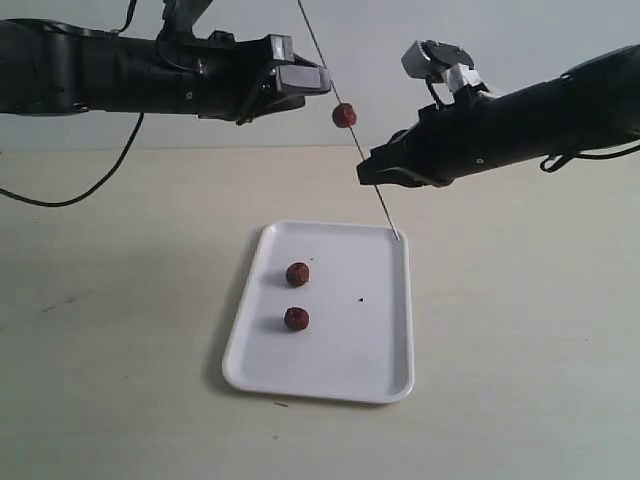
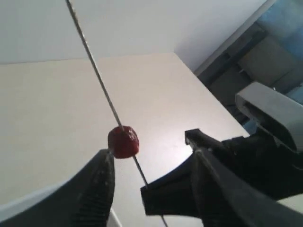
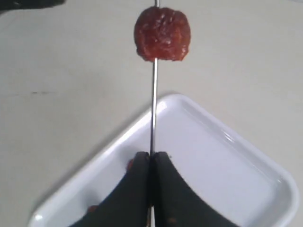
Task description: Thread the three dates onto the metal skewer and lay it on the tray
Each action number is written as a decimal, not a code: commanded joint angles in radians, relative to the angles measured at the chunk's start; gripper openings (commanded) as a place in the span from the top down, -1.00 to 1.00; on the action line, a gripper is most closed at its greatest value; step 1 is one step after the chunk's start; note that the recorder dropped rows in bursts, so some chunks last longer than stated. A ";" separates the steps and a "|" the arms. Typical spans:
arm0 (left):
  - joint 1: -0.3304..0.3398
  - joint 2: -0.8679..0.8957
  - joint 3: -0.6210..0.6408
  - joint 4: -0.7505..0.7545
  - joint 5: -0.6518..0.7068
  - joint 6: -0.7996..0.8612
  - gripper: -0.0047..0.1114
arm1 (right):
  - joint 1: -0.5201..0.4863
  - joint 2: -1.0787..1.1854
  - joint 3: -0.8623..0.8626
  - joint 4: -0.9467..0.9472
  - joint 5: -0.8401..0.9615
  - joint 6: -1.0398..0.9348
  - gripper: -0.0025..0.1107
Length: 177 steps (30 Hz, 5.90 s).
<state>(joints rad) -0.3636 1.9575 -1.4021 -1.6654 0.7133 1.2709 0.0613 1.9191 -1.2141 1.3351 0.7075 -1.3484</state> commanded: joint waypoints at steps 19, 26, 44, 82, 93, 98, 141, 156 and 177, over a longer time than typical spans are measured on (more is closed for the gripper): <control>-0.227 0.027 -0.020 1.352 -0.045 -1.107 0.06 | -0.029 0.000 0.001 -0.329 -0.150 0.278 0.96; -0.299 0.137 -0.123 1.561 0.061 -1.411 0.06 | -0.029 0.000 0.001 -0.327 -0.127 0.278 0.96; -0.384 0.168 -0.145 1.729 0.142 -1.665 0.06 | -0.027 0.000 0.001 -0.315 -0.131 0.276 0.96; -0.404 0.271 -0.145 1.737 0.101 -1.749 0.07 | -0.027 0.000 0.001 -0.299 -0.073 0.271 0.96; -0.404 0.271 -0.151 1.739 0.104 -1.746 0.38 | -0.027 0.000 0.001 -0.297 -0.067 0.269 0.96; -0.404 0.269 -0.177 1.741 0.104 -1.730 0.38 | -0.027 0.000 0.001 -0.297 -0.067 0.261 0.96; 0.147 0.138 -0.237 0.675 0.469 -0.656 0.52 | -0.027 0.000 0.001 -0.831 0.144 0.187 0.96; 0.308 0.138 -0.237 0.576 0.508 -0.538 0.52 | -0.027 0.000 0.003 -0.611 0.265 -0.134 0.96; 0.255 0.138 -0.237 0.581 0.508 -0.546 0.52 | -0.027 0.000 0.003 -0.569 0.222 -0.140 0.96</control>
<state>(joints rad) -0.1035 2.1079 -1.6347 -1.0726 1.2194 0.7240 0.0369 1.9191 -1.2141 0.7523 0.9412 -1.4882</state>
